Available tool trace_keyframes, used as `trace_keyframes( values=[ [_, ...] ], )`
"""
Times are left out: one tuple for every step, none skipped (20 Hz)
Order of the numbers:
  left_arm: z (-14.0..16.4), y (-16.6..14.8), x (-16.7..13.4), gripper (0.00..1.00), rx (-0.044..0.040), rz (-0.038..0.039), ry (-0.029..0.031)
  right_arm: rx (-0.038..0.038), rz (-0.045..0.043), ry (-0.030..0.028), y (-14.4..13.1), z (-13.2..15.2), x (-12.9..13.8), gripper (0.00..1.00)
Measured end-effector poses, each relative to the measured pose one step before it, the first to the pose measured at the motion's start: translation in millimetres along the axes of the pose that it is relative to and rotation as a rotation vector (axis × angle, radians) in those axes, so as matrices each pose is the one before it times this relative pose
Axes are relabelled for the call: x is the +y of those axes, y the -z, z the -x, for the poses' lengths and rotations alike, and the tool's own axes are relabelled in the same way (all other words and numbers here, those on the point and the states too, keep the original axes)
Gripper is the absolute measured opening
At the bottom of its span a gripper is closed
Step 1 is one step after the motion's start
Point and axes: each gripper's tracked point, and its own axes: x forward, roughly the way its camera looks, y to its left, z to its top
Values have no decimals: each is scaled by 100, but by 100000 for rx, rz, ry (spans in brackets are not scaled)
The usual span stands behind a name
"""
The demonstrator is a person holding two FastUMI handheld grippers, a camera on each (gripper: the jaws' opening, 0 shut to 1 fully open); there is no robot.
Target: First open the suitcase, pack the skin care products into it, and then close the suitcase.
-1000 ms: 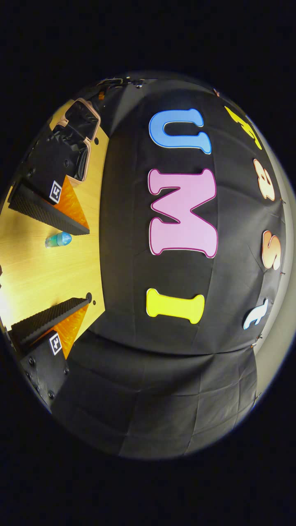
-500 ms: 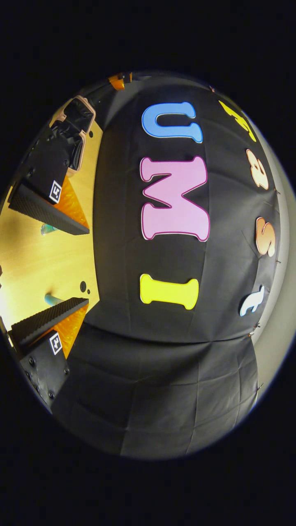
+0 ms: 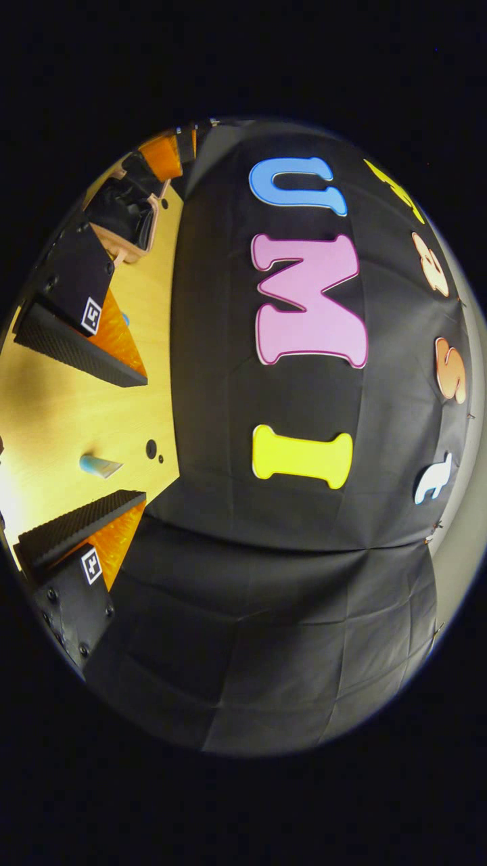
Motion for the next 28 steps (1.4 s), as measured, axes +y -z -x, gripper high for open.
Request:
trace_keyframes(
  values=[
    [-1386,1409,-1107,98,2121,-462,-504,1873,530,-70,1315,-545,-627,97],
    [-1186,1530,-886,98,1937,-7,8,1915,434,-187,1245,-578,-518,97],
    [-1389,1559,-1177,98,2520,108,1087,1550,189,-400,1188,-620,-395,97],
    [-1457,1509,-989,98,2347,-92,920,1392,277,-259,1155,-740,-388,97],
    [-1581,1860,-987,98,3682,-430,1241,1252,386,-448,1093,-809,-309,97],
    [-1576,1476,-509,98,2570,-973,371,1523,353,-221,1293,-1085,-287,97],
    [-1541,1179,-461,98,1718,-1232,580,2565,242,-219,1370,-955,-258,98],
    [-1793,1083,-814,98,2386,-1151,1145,2737,219,-561,1299,-973,-94,98],
    [-1950,1161,-582,98,2923,-1253,885,2281,220,-97,931,-1195,-224,98],
    [-1615,798,59,98,4535,-1646,-725,979,196,-249,667,-1046,-82,98],
    [-1757,639,153,98,2687,-1408,-3292,720,665,612,626,-863,-248,98],
    [-1740,278,-222,98,579,-306,-1682,620,455,546,587,-819,-159,98],
    [-1412,-73,-494,98,-55,706,-238,945,-333,356,352,-955,-71,98],
    [-913,-35,-503,98,35,878,199,1146,-1283,-254,436,-1135,37,98],
    [-880,26,-267,97,489,343,-560,694,-1049,-233,318,-1052,91,98],
    [-863,266,-68,95,931,-286,-1162,419,-857,105,191,-985,87,98],
    [-678,479,-56,88,2151,-619,-633,357,-630,-127,255,-884,226,98],
    [-694,281,145,84,1792,-220,-1795,703,-329,-471,272,-812,253,97],
    [-430,83,185,76,877,962,-1768,744,-566,-315,292,-886,208,98],
    [-252,-93,112,73,-33,2072,-957,704,-1314,-732,268,-614,297,98],
    [-178,-95,201,66,286,2056,-943,223,-1123,-483,85,-630,351,98],
    [-297,188,272,63,337,1664,-894,86,-601,-546,-63,-625,355,98],
    [-889,194,-273,53,156,1861,1107,65,292,-35,16,-479,233,97],
    [692,-259,26,51,-464,670,783,398,1291,-404,155,-585,242,97],
    [-53,-53,56,49,-168,-61,168,733,1507,-464,306,-524,117,98],
    [-49,-62,12,49,-428,-11,298,722,950,152,256,-532,-21,98],
    [-45,-64,-37,49,-287,53,360,400,-253,-149,173,-403,-25,98],
    [-19,20,-54,48,-277,-45,322,141,-535,-102,19,-432,-15,98]
  ],
)
